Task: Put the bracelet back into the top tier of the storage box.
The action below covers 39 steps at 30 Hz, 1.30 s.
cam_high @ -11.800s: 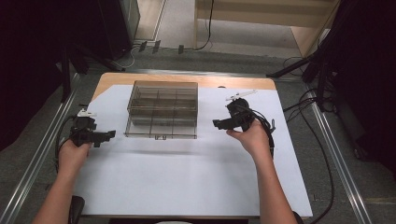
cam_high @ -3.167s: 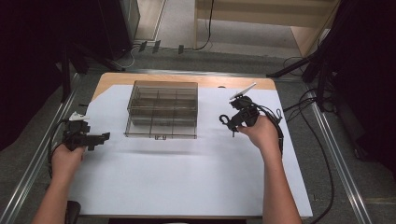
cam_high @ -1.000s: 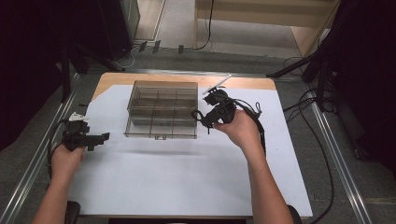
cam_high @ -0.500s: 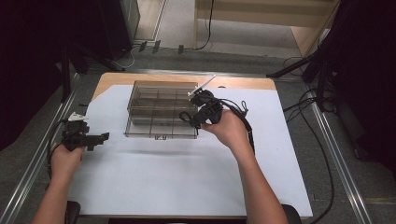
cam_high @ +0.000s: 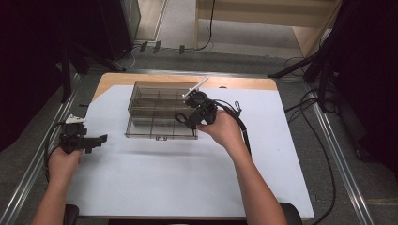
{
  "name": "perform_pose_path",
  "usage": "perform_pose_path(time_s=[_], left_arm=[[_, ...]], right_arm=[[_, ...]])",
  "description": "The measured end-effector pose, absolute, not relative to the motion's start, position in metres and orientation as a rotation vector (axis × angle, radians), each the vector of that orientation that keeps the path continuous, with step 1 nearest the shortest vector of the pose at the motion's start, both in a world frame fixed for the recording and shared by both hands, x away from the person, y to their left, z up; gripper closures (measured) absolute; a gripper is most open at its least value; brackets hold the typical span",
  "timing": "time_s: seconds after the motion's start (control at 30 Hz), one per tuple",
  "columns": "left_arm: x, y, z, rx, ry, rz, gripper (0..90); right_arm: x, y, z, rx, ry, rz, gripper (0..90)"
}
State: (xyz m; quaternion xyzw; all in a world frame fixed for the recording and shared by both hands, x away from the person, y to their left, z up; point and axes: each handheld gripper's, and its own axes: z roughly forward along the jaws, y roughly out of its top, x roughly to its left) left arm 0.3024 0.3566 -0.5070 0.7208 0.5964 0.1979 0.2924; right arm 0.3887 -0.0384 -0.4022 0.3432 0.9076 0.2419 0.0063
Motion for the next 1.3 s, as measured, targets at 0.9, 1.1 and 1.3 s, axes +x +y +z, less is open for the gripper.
perform_pose_path(time_s=[0.9, 1.1, 1.3], left_arm=[[0.301, 0.358, -0.507, 1.919, 1.597, 0.528, 14.0], [0.301, 0.358, -0.507, 1.917, 1.595, 0.528, 14.0], [0.301, 0.358, -0.507, 1.917, 1.595, 0.528, 14.0]], right_arm=[[0.393, -0.029, -0.419, 1.050, 2.889, 0.692, 77.8], [0.392, -0.026, -0.423, 1.050, 2.895, 0.673, 77.6], [0.393, -0.025, -0.427, 1.048, 2.899, 0.657, 77.3]])
